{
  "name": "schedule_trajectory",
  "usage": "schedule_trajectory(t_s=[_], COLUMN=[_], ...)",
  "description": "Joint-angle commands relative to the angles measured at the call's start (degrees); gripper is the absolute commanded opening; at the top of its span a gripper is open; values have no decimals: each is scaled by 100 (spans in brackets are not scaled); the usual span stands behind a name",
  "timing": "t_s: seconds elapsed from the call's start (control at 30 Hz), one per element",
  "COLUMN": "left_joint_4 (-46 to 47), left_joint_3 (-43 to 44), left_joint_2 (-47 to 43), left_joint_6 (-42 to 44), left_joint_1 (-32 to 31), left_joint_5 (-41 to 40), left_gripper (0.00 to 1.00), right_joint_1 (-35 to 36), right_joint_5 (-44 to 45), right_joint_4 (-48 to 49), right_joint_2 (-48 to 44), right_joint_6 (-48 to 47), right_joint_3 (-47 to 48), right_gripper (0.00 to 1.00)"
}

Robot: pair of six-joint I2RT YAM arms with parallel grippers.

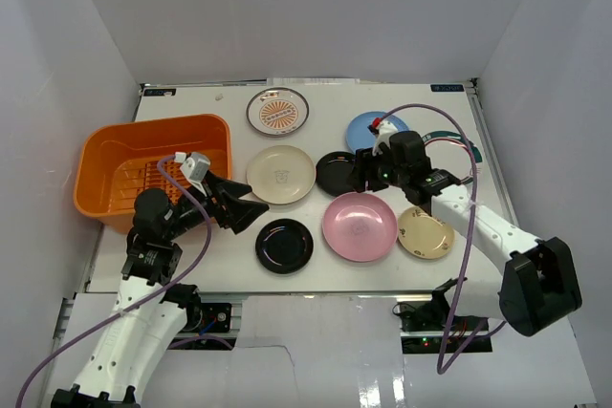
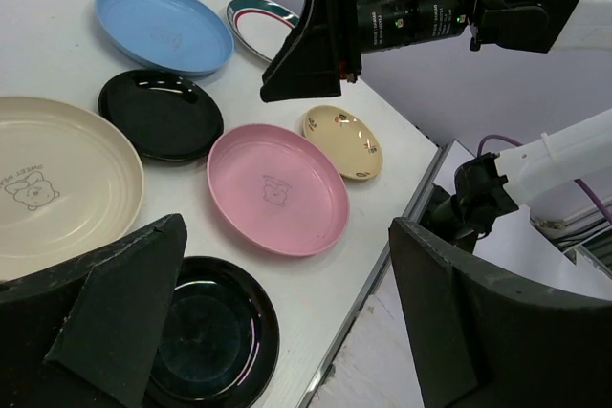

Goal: Place the plates into the plastic bin on the countertop

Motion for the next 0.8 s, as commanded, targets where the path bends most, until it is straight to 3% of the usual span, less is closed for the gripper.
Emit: schedule_trajectory(t_s=[0.0, 0.33, 0.53, 0.77], left_joint_4=[-99, -222, -309, -318], left_joint_3=[233, 224, 224, 215], left_joint_2=[-35, -167, -176, -167], left_joint_6=[101, 163, 110, 13], left_joint_1=[8, 8, 8, 8], left_joint_5=[5, -294, -653, -839], left_gripper=[98, 98, 98, 98], right_joint_1=[373, 1392, 1419, 1332], right_joint_5=[242, 364, 830, 1366], right_joint_4=[86, -27, -71, -598], right_joint_2=[251, 1728, 2527, 3933], right_joint_6=[-198, -699, -690, -1349], right_joint_3=[441, 1530, 2075, 3780], right_gripper=[60, 53, 50, 49])
